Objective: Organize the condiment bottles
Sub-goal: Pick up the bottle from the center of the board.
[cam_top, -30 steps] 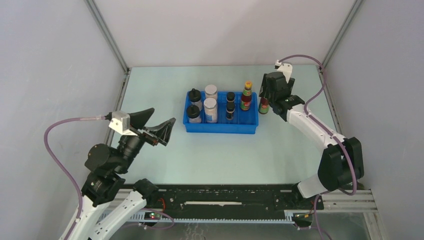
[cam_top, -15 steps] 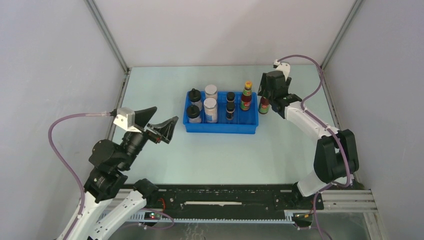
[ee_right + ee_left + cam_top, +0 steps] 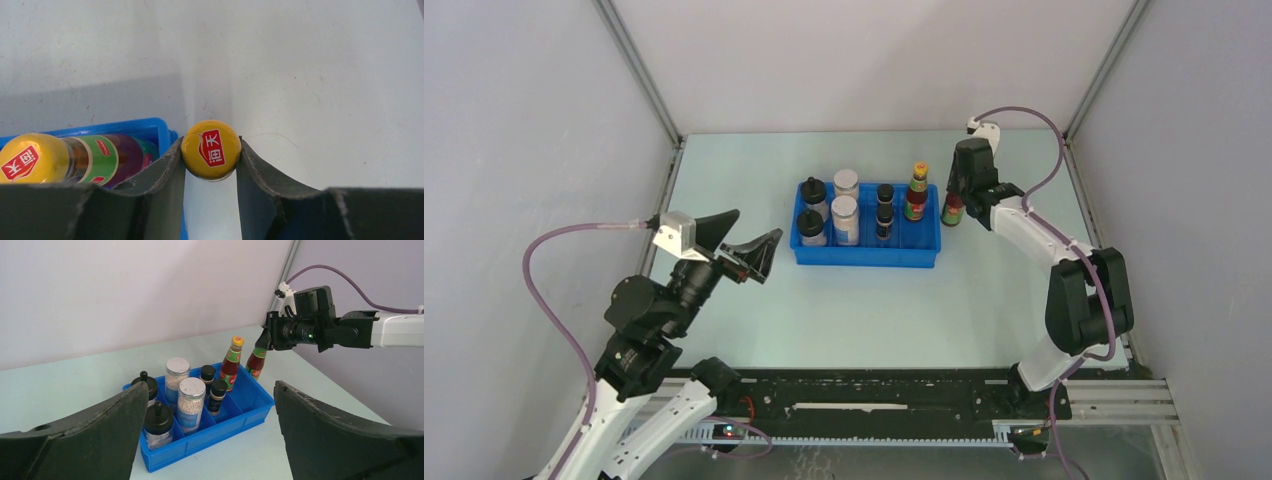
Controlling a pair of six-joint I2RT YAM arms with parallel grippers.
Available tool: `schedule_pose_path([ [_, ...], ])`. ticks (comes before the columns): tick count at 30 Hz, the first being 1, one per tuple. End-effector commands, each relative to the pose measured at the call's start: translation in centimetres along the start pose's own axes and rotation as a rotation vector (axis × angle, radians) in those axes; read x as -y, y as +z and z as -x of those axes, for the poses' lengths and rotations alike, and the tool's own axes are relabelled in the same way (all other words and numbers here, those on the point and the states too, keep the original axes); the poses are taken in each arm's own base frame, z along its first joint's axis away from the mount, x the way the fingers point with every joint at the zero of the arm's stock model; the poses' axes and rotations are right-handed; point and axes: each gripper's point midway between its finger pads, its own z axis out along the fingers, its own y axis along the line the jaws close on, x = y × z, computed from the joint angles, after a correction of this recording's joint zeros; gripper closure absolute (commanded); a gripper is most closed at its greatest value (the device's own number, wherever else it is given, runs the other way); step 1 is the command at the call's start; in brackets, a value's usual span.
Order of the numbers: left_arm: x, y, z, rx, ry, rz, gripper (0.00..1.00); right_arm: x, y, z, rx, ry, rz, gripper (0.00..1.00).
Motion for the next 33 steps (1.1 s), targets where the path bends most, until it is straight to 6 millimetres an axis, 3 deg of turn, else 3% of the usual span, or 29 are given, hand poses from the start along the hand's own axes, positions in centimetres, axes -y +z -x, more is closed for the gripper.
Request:
schedule_pose_path([
  [1,-0.1,0.4,-0.7,-0.001,0.029,-0.003,0.00,-0.3,0.0,2.6,0.054,0.013,0.007,0.84],
  [7,-0.2,0.3,-0.7,0.002,0.031,-0.001,0.00,0.0,-0.2,2.7,0.058,0.002,-0.005,1.00],
  [14,-0.1,0.2,-0.7,0.005,0.026,-0.006,0.00,0.3,-0.5,2.6,0.050,-0.001,-0.017,1.00],
  [21,-0.1,0.1,-0.6,0.007,0.024,-0.008,0.00,-0.3,-0.5,1.2,0.018,-0.029,-0.034,1.00],
  [24,-0.1,0.0,-0.6,0.008,0.025,-0.009,0.00,-0.6,-0.4,0.5,0.005,-0.037,-0.040,0.93],
  [33,-0.1,-0.3,-0.6,0.008,0.027,-0.006,0.00,-0.7,-0.7,0.1,0.005,-0.034,-0.045,0.54],
])
